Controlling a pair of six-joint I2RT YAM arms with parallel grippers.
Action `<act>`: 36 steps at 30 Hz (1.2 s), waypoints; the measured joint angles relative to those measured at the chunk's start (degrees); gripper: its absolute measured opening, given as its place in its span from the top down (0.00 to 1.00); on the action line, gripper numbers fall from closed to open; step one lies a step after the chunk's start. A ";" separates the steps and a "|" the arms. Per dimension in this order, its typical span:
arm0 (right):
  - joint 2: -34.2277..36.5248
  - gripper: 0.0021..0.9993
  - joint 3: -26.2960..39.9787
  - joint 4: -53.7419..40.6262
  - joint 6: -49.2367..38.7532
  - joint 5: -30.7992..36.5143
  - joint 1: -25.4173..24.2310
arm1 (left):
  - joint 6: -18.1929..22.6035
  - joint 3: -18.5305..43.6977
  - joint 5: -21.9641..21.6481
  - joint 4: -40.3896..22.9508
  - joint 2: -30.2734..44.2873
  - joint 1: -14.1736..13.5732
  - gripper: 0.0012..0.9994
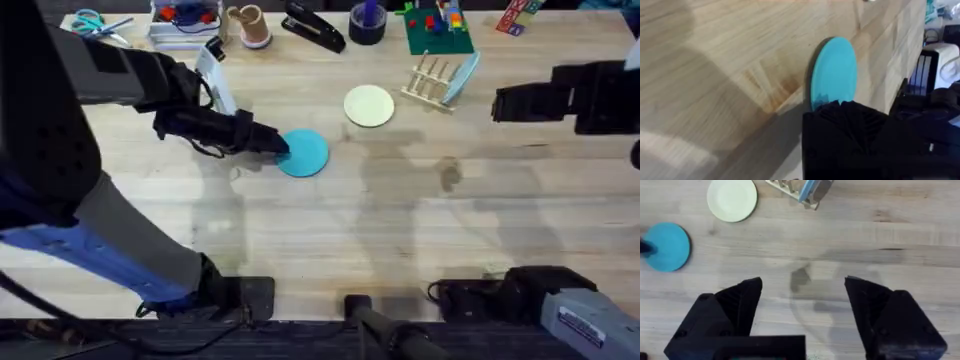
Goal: Pick up the plates from the table one by one and place each into a slot on the dish rack.
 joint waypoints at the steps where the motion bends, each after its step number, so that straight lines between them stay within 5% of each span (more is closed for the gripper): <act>1: 0.44 0.00 0.00 -0.01 0.00 0.00 0.00 | -0.04 -0.09 -0.03 0.46 0.27 -0.25 0.96; 10: 2.23 0.01 0.00 -0.15 0.00 0.00 0.00 | -0.59 -0.37 0.22 2.71 1.09 -0.22 0.96; 19: 2.23 0.00 0.00 -0.15 0.00 0.00 0.01 | -1.48 -0.24 7.32 2.62 6.49 0.37 0.96; 36: 0.83 0.01 0.00 -1.28 4.21 0.00 0.02 | -1.50 -0.24 7.52 2.64 6.58 0.39 0.96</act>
